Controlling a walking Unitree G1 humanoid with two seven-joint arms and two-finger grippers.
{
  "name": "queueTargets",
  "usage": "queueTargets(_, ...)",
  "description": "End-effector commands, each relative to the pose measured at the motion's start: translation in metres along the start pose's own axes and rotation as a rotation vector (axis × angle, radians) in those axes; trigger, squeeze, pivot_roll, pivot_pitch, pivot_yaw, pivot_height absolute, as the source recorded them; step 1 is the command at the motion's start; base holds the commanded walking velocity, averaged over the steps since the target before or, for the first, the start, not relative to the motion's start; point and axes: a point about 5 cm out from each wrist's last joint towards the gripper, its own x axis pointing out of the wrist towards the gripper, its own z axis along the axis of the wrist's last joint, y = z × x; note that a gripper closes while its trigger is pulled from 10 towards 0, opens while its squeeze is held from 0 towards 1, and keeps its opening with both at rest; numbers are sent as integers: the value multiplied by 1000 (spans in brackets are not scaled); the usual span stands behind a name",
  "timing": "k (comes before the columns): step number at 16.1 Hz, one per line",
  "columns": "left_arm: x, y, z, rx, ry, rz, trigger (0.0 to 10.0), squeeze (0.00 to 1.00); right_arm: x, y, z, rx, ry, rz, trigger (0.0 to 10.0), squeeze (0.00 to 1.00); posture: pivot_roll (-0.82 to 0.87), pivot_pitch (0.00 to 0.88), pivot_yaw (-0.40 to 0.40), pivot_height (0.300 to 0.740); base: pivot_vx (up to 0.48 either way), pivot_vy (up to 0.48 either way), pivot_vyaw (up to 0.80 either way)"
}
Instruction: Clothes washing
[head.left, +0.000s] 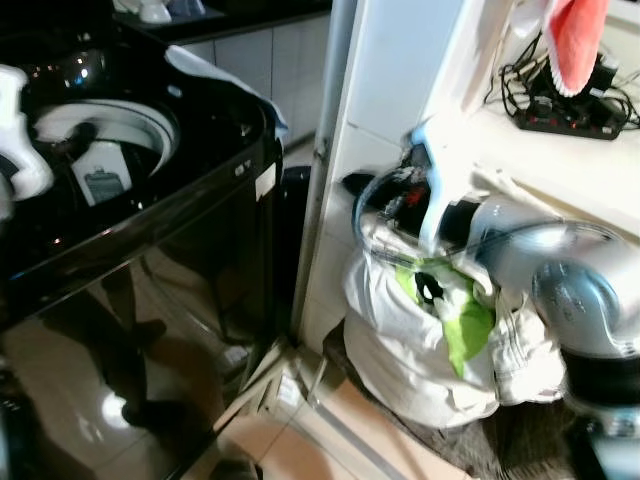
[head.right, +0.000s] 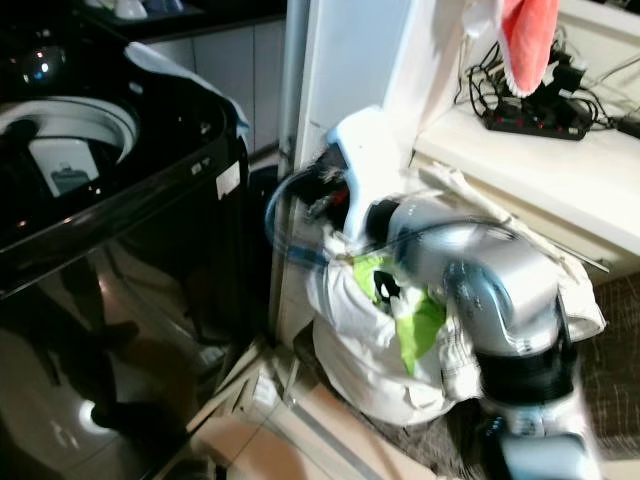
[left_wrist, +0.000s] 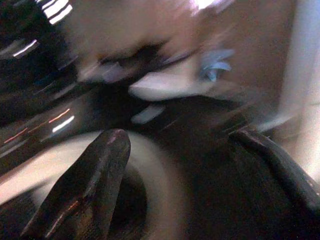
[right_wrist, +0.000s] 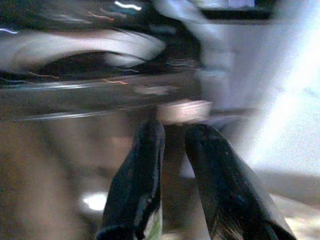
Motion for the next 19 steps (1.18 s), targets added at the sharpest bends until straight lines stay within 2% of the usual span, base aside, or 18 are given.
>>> queueTargets(1,2,-32,2,-59,-73,-137,10000,0,-4,-29,-3,-131,56,-201,10000,1000,64,0,-90,740,0,0,0)
queueTargets(2,5,-46,-4,-67,-80,-145,10000,0,-6,-36,-6,-157,83,-231,10000,1000,58,0,-85,740,0,0,0)
queueTargets(4,11,-103,-30,-74,-60,-227,10000,0,-15,-59,-16,-171,146,-336,10000,1000,45,0,-79,740,0,0,0)
queueTargets(5,13,-131,-33,-104,-81,-302,10000,0,-19,-73,-19,-166,154,-396,10000,1000,45,0,-79,740,0,0,0)
queueTargets(6,14,-139,-33,-110,-89,-311,10000,0,-21,-77,-21,-162,155,-416,10000,1000,45,0,-79,740,0,0,0)
queueTargets(7,15,-157,-34,-100,-92,-363,10000,0,-27,-97,-25,-171,168,-504,10000,1000,25,0,-64,740,0,0,0)
queueTargets(9,14,-170,-35,-63,-93,-402,10000,0,-36,-111,-24,-150,166,-556,10000,1000,25,0,-64,740,0,0,0)
queueTargets(11,14,-177,-44,-73,-74,-342,10000,0,-44,-121,-30,-102,181,-587,10000,1000,25,0,-64,740,0,0,0)
queueTargets(13,12,-182,-54,-32,0,-317,10000,0,-47,-125,-44,-30,208,-568,10000,1000,10,0,-54,740,0,0,0)
queueTargets(16,5,-193,-53,-34,-12,-403,10000,0,-50,-116,-66,125,289,-415,10000,1000,13,0,-58,740,0,0,0)
queueTargets(18,-2,-201,-48,-110,-38,-511,10000,0,-56,-118,-80,131,390,-441,10000,1000,13,0,-58,740,0,0,0)
queueTargets(19,-8,-205,-43,-129,-68,-594,10000,0,-58,-120,-88,134,427,-466,10000,0,13,0,-58,740,0,0,0)
